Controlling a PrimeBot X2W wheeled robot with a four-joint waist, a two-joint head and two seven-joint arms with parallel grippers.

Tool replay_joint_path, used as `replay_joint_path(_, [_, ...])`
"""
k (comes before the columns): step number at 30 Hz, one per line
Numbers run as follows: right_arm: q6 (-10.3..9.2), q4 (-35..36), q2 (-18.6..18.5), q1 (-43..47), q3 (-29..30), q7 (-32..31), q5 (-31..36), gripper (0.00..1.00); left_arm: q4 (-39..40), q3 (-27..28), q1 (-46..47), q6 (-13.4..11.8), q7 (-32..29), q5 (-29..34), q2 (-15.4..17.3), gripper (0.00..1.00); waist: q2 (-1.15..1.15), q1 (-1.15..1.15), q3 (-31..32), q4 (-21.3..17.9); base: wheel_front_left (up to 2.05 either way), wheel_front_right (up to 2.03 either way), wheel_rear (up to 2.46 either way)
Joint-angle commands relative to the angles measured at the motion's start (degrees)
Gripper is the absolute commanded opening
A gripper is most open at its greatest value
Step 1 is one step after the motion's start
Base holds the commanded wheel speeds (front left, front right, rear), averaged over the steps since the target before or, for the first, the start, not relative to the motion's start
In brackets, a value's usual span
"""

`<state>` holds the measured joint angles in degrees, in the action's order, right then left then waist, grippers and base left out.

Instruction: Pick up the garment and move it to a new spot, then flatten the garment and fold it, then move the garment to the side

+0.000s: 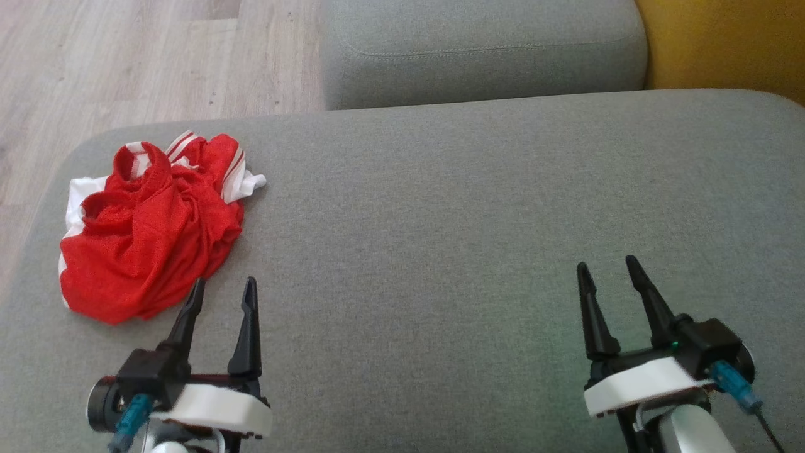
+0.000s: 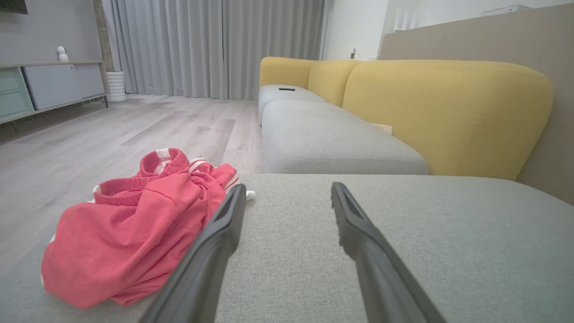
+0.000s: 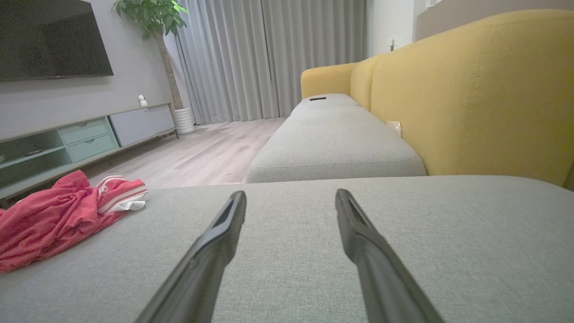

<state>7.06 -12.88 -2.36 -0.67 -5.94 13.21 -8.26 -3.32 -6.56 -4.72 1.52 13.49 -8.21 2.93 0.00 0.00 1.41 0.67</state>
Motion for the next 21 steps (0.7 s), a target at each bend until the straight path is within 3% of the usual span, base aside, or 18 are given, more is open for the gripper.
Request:
replay_joint_path(1, [0.40, 1.5, -0.5, -3.1, -2.0, 1.1, 2.1, 1.00, 2.5, 1.5, 1.3, -0.2, 0.9, 2.2, 0.0, 1.00, 0.00, 0.00, 0.0, 0.0, 0.00, 0.00, 0.00])
replay_joint_path(5, [0.43, 1.4, -0.5, -3.2, -2.5, 1.8, 4.7, 1.00, 2.8, 1.2, 1.3, -0.2, 1.5, 4.8, 0.0, 1.00, 0.00, 0.00, 0.1, 0.1, 0.00, 0.00, 0.00])
replay_joint_path(21, [0.43, 1.6, -0.5, -2.0, -2.7, 1.8, 4.3, 1.00, 0.4, 0.7, 1.3, 0.5, 1.5, 4.1, 0.0, 1.00, 0.00, 0.00, 0.7, 2.0, 0.00, 0.00, 0.00])
